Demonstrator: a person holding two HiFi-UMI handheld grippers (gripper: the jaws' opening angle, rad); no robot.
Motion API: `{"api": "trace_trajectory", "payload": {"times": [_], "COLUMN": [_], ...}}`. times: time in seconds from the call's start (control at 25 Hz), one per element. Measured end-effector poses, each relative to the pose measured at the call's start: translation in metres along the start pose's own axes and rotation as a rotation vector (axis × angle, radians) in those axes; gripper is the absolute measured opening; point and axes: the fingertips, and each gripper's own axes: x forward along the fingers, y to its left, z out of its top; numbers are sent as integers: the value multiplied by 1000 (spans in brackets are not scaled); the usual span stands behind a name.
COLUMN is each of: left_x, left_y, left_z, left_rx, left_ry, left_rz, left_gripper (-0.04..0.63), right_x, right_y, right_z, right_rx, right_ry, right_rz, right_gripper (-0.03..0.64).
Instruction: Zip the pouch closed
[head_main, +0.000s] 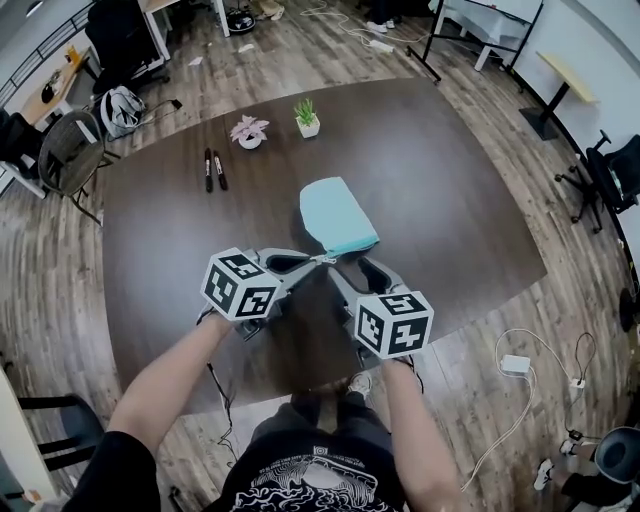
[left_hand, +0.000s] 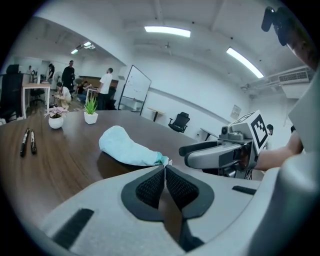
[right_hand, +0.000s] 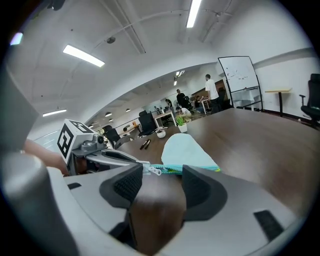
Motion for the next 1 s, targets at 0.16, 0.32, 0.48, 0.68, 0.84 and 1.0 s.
{"api": "trace_trajectory", "payload": {"times": [0.16, 0.32, 0.48, 0.68, 0.84, 1.0], "left_x": [-1, -3, -4, -5, -4, -3], "left_y": [-3, -5, -9, -10, -12, -12], "left_z": [5, 5, 8, 9, 9, 8], "left_rx": [-39, -61, -76, -86, -85, -93], "left_ry": [-21, -27, -33, -32, -31, -34], "left_rz": [3, 11, 6, 5, 11, 22], "left_gripper": [18, 18, 18, 18, 18, 17], "right_x": [7, 13, 15, 19, 19, 19], "right_y": [0, 3, 5, 8, 10, 11], "right_z": [0, -3, -5, -6, -7, -7], "right_rx": [-2, -5, 5, 17, 20, 22], "right_ry": [4, 21, 26, 35, 33, 34], "right_rz": [42, 92, 134, 180, 205, 212], "right_gripper": [225, 201, 178, 159, 145, 136]}}
